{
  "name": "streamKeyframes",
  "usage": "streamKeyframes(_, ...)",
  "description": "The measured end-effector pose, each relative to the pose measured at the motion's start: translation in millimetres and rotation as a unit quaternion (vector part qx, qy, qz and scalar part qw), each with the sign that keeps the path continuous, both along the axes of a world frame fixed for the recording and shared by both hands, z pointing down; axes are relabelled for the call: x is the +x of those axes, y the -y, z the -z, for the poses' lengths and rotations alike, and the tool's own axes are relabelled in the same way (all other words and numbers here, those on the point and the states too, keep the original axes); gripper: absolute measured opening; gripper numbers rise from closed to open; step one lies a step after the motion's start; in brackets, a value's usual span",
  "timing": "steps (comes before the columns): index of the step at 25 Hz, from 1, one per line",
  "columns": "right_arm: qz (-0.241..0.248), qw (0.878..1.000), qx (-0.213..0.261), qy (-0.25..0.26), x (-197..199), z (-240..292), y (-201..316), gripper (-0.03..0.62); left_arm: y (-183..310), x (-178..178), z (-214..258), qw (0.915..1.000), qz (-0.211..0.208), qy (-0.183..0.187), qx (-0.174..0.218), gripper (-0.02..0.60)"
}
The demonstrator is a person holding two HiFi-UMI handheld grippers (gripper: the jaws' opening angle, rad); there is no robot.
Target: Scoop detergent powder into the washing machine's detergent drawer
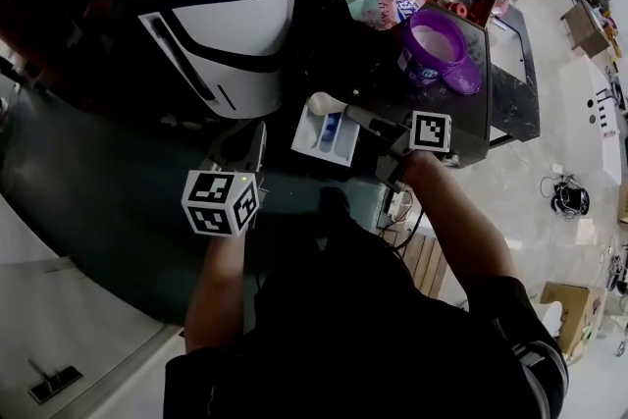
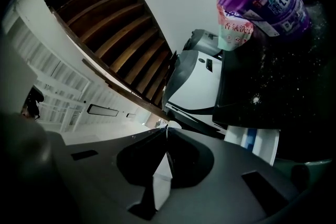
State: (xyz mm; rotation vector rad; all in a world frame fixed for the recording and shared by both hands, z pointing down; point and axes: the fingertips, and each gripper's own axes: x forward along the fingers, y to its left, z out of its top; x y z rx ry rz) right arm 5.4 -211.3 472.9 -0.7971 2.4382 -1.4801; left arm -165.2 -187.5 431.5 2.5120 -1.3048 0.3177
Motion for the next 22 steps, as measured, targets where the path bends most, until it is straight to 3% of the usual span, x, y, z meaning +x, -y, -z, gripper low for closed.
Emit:
streamKeyframes(7,0.009,1.000,-0.019,-0.017,-10.7,-31.4,4.1,0.018,8.1,-7.8,-25.8,0.9997,0.012,-0.008,-0.021,0.008)
streamKeyframes(22,0.007,0.990,-0.009,-0.140,-11.3,-85.8,15.3,0.018,7.3,-15.1,-60.6,0.9981,0.027,-0.018,-0.052,0.008)
